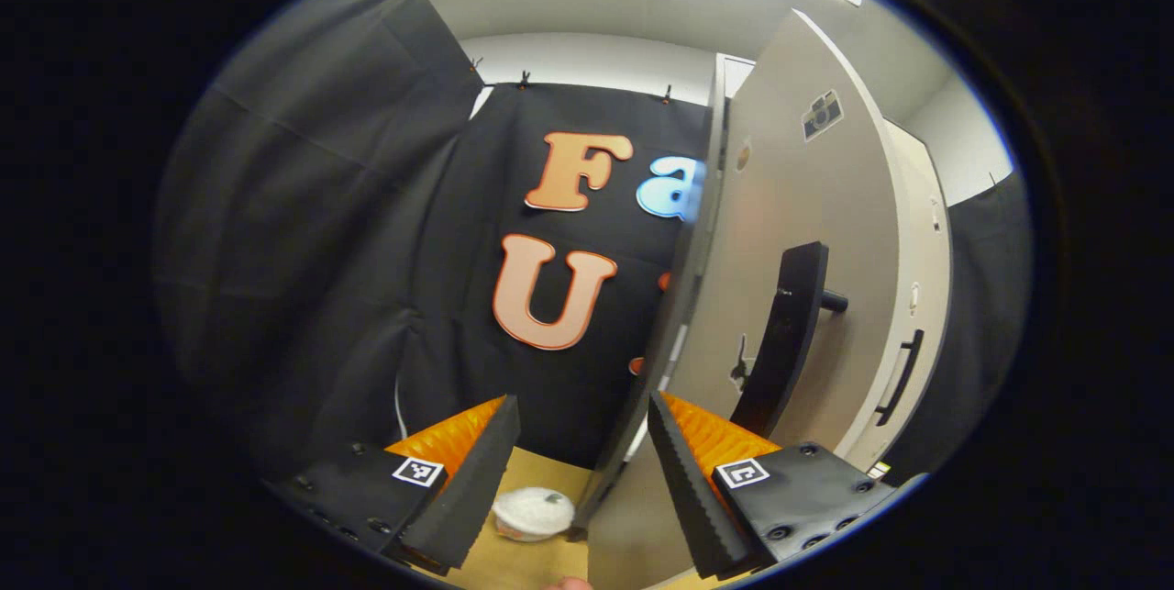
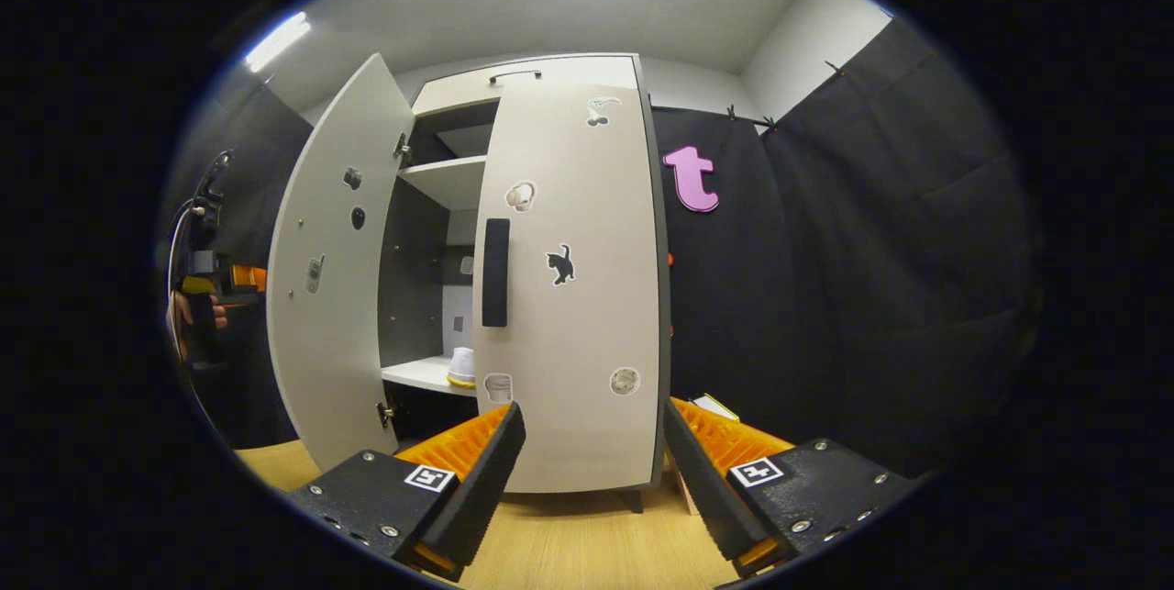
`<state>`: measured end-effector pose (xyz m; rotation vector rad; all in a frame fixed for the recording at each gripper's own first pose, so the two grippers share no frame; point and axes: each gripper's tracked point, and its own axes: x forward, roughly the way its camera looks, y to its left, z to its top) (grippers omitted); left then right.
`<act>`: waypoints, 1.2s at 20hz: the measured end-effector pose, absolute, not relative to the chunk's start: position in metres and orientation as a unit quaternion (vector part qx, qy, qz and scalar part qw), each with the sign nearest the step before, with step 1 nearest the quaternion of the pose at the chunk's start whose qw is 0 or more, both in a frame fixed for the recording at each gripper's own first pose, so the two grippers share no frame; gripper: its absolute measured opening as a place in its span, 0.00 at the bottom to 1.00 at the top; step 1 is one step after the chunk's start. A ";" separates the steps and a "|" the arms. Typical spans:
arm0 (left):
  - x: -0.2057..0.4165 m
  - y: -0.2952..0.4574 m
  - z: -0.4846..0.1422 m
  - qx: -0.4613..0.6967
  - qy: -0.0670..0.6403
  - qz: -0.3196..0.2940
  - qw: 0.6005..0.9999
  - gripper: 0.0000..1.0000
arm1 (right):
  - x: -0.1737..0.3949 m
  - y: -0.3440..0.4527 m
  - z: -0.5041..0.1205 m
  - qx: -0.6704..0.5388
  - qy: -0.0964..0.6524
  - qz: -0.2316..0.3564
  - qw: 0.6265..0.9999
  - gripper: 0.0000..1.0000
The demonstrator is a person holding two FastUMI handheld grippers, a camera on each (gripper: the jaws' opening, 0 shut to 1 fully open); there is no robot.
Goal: Grab one shoe with the right hand and put it into the shoe cabinet, grab the other shoe with the left hand and put it into the shoe cabinet; then close the right door with the right hand and the left door with the left hand.
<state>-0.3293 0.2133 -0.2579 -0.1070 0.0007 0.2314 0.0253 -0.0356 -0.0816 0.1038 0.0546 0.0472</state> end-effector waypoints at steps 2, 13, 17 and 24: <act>-0.321 0.183 -0.259 -0.040 0.002 0.091 0.995 0.92 | 0.026 -0.040 -0.080 0.052 0.026 0.019 0.998 0.93; -0.305 0.127 -0.264 -0.041 0.005 0.028 0.999 0.91 | 0.010 -0.077 -0.076 0.048 0.026 -0.022 0.998 0.93; -0.348 0.114 -0.267 -0.025 -0.010 0.034 0.999 0.95 | 0.009 -0.066 -0.080 0.059 0.033 -0.009 0.998 0.93; -0.418 0.082 -0.303 -0.033 -0.021 0.044 0.998 0.95 | 0.006 -0.047 -0.088 0.072 0.045 0.016 0.996 0.93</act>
